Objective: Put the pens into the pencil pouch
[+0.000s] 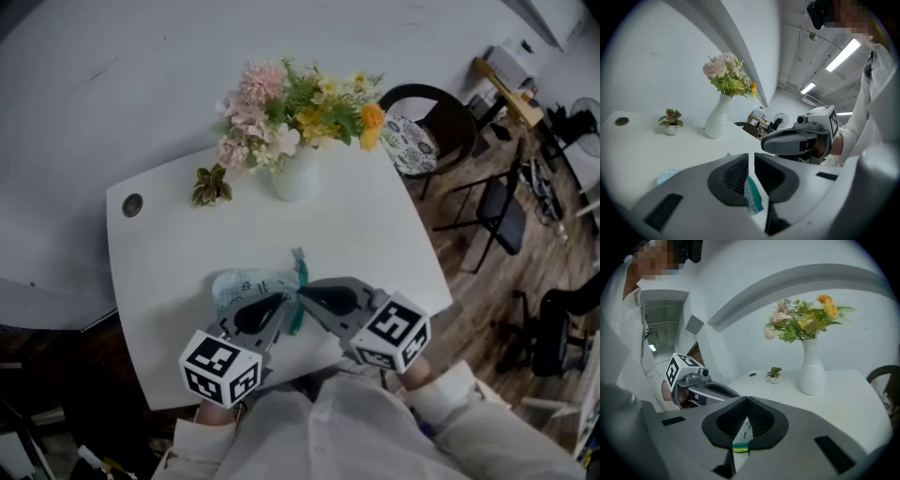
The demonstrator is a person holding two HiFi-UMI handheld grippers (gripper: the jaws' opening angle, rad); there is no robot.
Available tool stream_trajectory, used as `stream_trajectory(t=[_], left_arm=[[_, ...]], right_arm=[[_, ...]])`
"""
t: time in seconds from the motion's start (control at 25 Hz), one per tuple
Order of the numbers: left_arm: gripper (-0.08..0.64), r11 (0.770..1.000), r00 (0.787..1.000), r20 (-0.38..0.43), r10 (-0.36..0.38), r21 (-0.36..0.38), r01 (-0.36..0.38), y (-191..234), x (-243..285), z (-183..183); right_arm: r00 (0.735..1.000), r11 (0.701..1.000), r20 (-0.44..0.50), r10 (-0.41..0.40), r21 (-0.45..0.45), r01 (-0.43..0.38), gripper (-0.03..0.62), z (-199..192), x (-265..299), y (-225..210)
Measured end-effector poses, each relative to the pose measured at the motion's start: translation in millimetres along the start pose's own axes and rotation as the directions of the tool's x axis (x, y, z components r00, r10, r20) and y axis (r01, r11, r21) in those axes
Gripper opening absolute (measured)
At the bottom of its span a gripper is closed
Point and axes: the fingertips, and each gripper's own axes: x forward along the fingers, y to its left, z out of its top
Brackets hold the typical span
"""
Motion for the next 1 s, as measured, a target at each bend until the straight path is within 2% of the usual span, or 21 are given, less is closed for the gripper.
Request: stream_trajectory(t=[0.16,0.4,0.64,1.0], left_arm=[[0.031,0.999,0.998,0.057,0.041,0.008,-0.041,8.2,-20.1,16.1],[0.026,0.995,0.992,0.075,0.103,0.011,-0.104,14.8,-50.0,24.0],[0.026,0.991,0.986,0.108,0.130,0.011,-0.132,11.4,-73.0,25.8],[0.023,0.977,0.971,0.113,0.212,-0.039,-0.209,27.3,-84.2,19.4]], right_arm=[[0.997,0.994,-0.043,0.059,-0.085,-0.062,0.008,12.5,4.1,12.0],[0.993,0.972,-0.036,0.110,-0.207,-0.115,0.008,36.2,11.8,29.7],[0.986,0.954,-0.086,0.143,-0.252,-0.161,0.008,59.5,17.9,52.3],[0.978,0.930,-0.119,0.170,-0.308,-0.199,0.008,65.7,32.8,70.0]])
